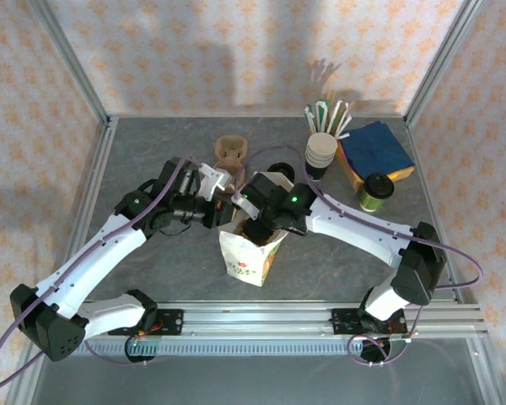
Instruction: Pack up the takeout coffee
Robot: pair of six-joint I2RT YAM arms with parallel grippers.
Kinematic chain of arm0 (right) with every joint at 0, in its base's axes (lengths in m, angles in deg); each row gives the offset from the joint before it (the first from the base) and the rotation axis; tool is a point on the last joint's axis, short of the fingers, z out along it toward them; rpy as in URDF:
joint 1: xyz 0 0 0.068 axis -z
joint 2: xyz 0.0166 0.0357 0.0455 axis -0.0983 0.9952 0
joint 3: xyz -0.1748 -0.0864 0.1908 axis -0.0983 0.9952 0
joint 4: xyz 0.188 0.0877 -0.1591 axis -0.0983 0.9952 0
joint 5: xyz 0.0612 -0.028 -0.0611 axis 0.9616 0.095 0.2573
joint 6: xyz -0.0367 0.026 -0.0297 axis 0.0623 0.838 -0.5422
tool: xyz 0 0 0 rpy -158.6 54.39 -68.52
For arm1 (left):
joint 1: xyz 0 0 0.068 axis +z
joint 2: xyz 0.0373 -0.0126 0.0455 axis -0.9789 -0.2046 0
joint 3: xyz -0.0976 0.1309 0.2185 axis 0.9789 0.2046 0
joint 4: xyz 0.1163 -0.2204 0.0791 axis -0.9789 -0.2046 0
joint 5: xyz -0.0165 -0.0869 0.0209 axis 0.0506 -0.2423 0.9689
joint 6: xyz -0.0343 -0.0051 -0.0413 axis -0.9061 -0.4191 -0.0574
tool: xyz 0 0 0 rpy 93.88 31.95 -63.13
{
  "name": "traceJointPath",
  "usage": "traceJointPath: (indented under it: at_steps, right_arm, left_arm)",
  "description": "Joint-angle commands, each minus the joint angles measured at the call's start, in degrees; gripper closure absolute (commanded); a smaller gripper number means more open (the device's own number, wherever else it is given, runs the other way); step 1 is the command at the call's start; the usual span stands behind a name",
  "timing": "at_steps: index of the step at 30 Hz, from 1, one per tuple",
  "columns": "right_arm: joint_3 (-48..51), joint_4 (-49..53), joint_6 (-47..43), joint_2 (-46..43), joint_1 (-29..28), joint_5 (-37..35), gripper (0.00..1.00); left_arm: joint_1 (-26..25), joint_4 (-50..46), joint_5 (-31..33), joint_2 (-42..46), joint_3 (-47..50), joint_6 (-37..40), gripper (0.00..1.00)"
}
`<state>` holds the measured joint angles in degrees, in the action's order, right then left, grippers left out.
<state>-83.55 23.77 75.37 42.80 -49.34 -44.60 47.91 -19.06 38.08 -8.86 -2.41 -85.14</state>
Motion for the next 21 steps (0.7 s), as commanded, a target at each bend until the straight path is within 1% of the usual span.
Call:
traceJointPath:
  at_steps: [1,9,11,21]
  right_arm:
    - [2.73,1.11,-0.61,2.48,-0.42,0.16,0.61]
    - [4.51,0.84,-0.46,1.46,-0.45,-0.68,0.61]
    - [4.73,1.13,-0.31,0.91,-0.46,-1.16,0.61]
    - [5.36,2.60,0.87,-1.54,-0.46,-1.72,0.61]
  left_arm:
    - [-0.13,2.80,-1.84,2.14,0.27,-0.34,1.00]
    - [1.47,2.84,-1.02,2.84,0.19,-1.05,1.00]
    - [1.79,1.58,0.81,2.62,-0.33,-0.68,1.00]
    - [2.09,-0.90,4.42,1.43,-1.95,0.18,1.00]
